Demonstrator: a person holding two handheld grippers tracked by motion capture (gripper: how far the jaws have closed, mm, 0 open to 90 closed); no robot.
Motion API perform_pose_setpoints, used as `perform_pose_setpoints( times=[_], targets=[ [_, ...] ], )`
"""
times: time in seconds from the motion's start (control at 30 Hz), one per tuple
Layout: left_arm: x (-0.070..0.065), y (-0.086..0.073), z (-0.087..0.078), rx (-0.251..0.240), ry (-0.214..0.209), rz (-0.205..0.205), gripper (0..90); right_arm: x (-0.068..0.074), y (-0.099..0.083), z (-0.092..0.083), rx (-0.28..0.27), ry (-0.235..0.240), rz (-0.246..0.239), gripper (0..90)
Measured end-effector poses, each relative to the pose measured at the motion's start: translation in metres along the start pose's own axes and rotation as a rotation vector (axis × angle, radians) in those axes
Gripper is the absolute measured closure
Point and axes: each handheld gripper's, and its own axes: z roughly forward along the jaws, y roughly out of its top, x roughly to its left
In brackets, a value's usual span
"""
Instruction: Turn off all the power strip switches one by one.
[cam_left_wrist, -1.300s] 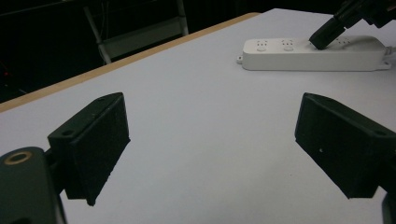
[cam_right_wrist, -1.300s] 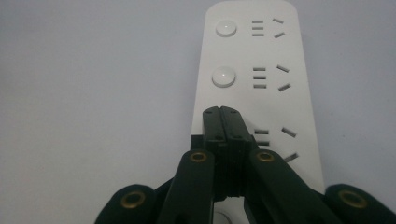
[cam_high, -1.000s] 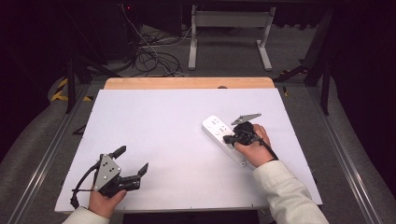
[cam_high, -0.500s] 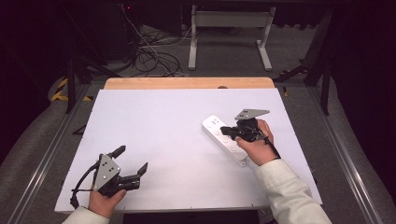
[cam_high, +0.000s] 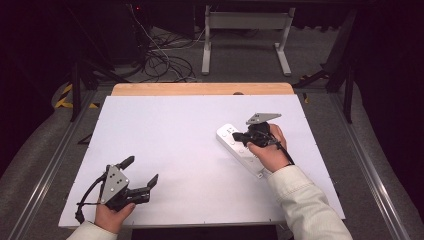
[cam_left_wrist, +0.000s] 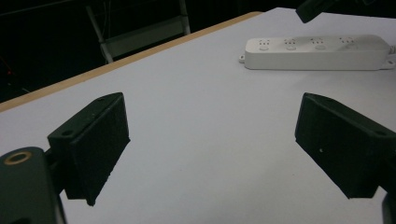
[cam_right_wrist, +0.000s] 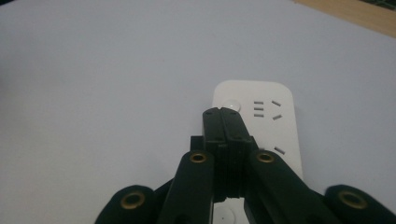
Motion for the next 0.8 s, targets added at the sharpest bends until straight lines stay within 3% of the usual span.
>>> perform_pose_setpoints(
  times=[0.4, 0.8],
  targets=[
    [0.000, 0.000, 0.001, 0.001, -0.004, -0.009, 10.5, -0.014, -0.005, 0.015, 0.033, -0.006, 0.022, 90.0],
    [0.000, 0.000, 0.001, -0.001, -0.006, -0.010, 10.5, -0.011, -0.008, 0.027, 0.086, 0.005, -0.004, 90.0]
  ],
)
